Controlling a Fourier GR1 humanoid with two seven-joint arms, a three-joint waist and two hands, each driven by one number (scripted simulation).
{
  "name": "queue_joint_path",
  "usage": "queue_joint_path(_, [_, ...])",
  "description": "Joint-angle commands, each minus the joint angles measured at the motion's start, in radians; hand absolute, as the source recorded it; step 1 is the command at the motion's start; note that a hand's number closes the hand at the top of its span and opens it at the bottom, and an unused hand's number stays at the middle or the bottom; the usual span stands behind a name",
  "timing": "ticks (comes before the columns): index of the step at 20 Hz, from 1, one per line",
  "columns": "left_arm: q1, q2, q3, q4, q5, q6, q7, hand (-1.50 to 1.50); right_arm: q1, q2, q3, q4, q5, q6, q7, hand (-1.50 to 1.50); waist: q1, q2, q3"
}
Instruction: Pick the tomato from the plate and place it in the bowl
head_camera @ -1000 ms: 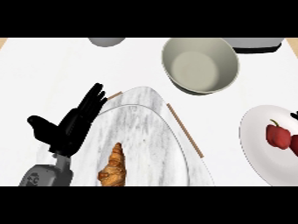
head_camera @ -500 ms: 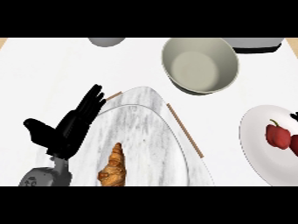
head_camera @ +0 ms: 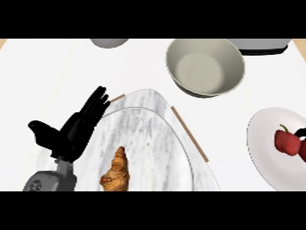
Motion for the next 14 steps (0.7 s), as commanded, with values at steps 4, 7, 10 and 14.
queue_joint_path(4, [-0.039,-0.003,0.042,0.056,0.002,-0.035,-0.02,0.0,-0.062,0.043,0.018,0.109,0.075,-0.083,-0.074,1.5,0.002,0.002,0.004])
queue_joint_path(7, [0.014,-0.002,0.024,-0.027,-0.018,-0.019,0.012,0.0,0.001,0.01,-0.011,-0.026,0.06,-0.017,-0.068,1.5,0.0,0.0,0.004])
queue_joint_path(10, [-0.009,-0.054,-0.001,0.091,-0.052,-0.01,-0.071,0.0,-0.024,0.038,-0.001,0.046,0.093,-0.106,-0.106,1.5,-0.001,0.002,0.004])
queue_joint_path(14, [-0.001,-0.04,0.012,0.014,-0.025,-0.017,0.011,0.0,0.055,0.046,-0.02,-0.079,0.115,-0.114,-0.072,1.5,-0.004,0.001,0.004])
